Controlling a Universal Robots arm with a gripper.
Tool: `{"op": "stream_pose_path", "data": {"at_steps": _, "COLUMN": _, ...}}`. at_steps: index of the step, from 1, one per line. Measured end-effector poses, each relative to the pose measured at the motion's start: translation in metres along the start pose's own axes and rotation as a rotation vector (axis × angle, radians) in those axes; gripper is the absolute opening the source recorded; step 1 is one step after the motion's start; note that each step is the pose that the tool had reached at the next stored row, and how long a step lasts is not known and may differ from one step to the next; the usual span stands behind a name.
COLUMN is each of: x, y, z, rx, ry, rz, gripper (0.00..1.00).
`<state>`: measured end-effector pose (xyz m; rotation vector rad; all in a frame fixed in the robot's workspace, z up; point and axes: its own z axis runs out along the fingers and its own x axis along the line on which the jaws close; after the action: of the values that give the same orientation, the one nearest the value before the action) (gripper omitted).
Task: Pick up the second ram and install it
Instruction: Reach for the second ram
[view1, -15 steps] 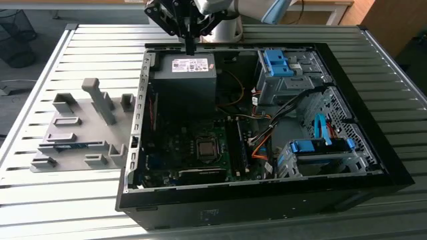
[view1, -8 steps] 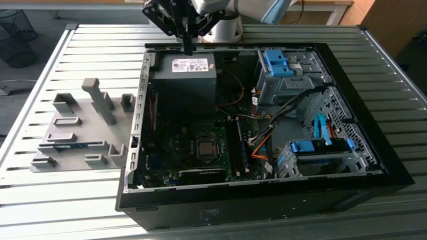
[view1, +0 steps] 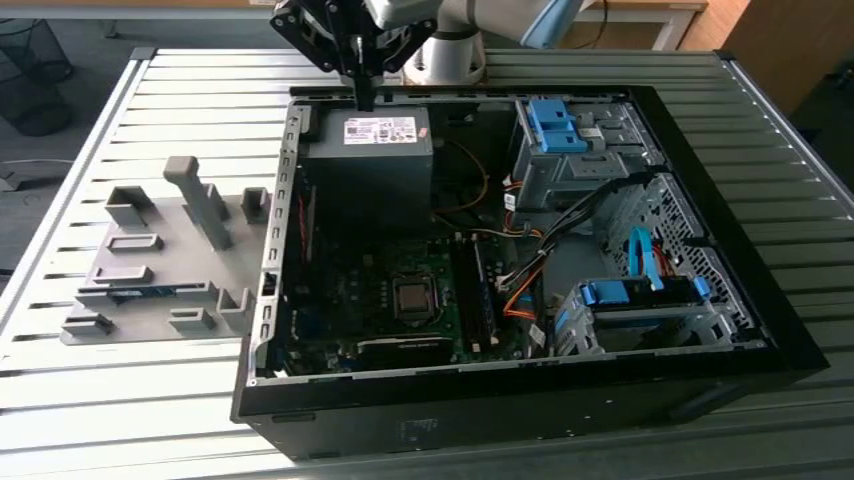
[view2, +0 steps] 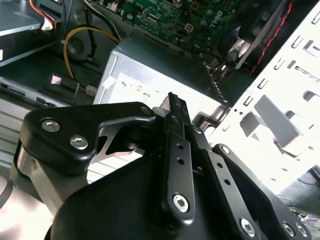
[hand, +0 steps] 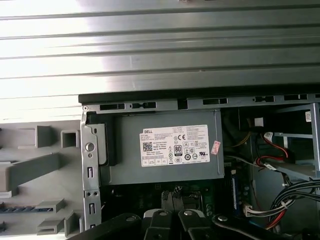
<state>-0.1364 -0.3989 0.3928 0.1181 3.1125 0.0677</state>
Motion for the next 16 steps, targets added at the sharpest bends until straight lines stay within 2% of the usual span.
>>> {"op": "stream_pose_path", "data": {"at_steps": 16, "x": 0.0195, "y": -0.0015, "z": 0.0003, "rx": 0.0001, "ry": 0.0000, "rz": 0.000, "gripper": 0.11}}
